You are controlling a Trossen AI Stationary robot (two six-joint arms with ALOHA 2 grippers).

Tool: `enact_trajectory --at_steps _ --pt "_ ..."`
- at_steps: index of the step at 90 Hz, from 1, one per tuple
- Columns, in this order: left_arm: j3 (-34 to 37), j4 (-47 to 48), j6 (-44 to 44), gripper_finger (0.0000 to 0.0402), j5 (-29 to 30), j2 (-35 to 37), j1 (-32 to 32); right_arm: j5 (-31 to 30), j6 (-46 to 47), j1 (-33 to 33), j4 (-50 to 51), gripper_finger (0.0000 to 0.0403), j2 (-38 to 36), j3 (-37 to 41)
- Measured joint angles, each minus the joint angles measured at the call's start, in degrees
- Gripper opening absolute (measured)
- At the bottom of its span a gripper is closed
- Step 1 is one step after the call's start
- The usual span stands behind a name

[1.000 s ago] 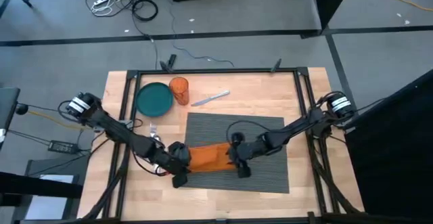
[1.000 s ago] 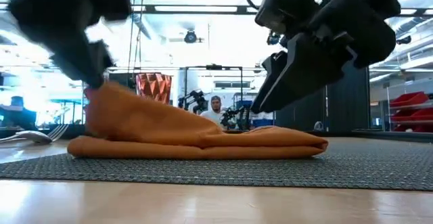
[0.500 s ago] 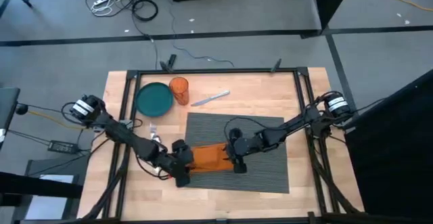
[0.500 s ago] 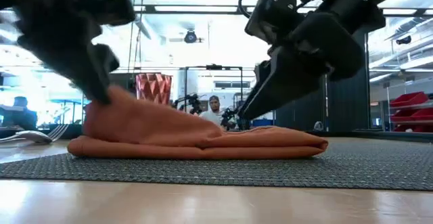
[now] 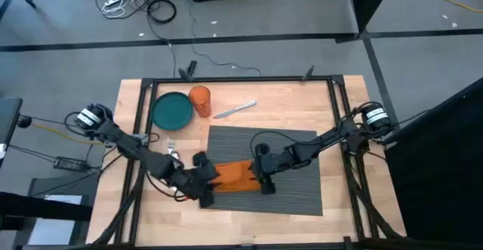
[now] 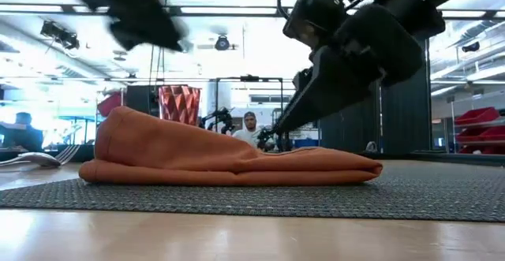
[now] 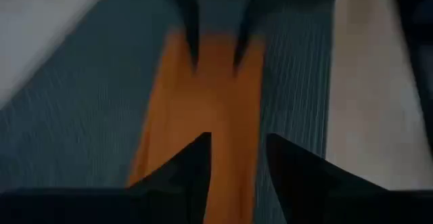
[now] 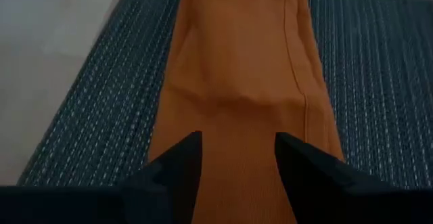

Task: Set table place
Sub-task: Fold the orange table napkin on the black placemat, then move the orange table napkin to the middle left of the black placemat

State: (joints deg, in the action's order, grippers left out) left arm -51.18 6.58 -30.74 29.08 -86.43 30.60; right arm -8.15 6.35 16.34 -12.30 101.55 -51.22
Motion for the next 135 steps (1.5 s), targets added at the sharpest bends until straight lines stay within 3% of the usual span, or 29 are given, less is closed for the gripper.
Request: enact_trajectory --at_steps 16,29,40,58,77,89,96,109,123,135 --pt "4.7 -8.8 1.9 0.0126 -1.3 -7.1 -3.1 -0.7 0.0 0.0 -2.4 0.0156 2.3 -0.1" --pt "5.5 -0.4 -4.6 0.0126 -6.4 -11.6 -2.8 -0.8 0.0 0.4 0.8 0.0153 5.1 0.0" --pt "5.2 3.9 -10.0 0.0126 -4.1 -11.6 -0.8 -1.3 1.3 0.8 5.5 0.0153 5.2 -0.1" --pt "4.5 4.7 -10.1 0.0126 -2.8 -11.4 0.3 -1.6 1.6 1.2 7.6 0.0153 4.5 -0.3" --pt "0.3 5.2 -7.0 0.0126 -2.5 -7.4 1.0 2.4 2.6 1.4 10.3 0.0152 -3.9 -0.3" --pt "0.1 -2.1 -1.8 0.0126 0.3 -7.8 0.9 1.4 2.7 1.4 4.7 0.0153 -4.9 0.6" --pt "0.6 -7.4 1.0 0.0126 0.0 -10.0 -0.2 -1.7 1.7 1.4 -3.3 0.0153 -2.1 0.8" --pt "1.1 -7.0 0.8 0.0126 -1.2 -14.7 -1.6 -4.3 -0.2 0.0 -9.4 0.0150 4.9 0.9" --pt "0.8 -4.9 -3.0 0.0126 -3.1 -17.7 -0.8 -4.2 1.2 -1.3 -4.0 0.0150 7.7 0.7" --pt "0.6 -1.1 -8.0 0.0126 -2.0 -17.8 0.7 -3.8 1.4 -1.5 3.8 0.0150 5.8 0.6"
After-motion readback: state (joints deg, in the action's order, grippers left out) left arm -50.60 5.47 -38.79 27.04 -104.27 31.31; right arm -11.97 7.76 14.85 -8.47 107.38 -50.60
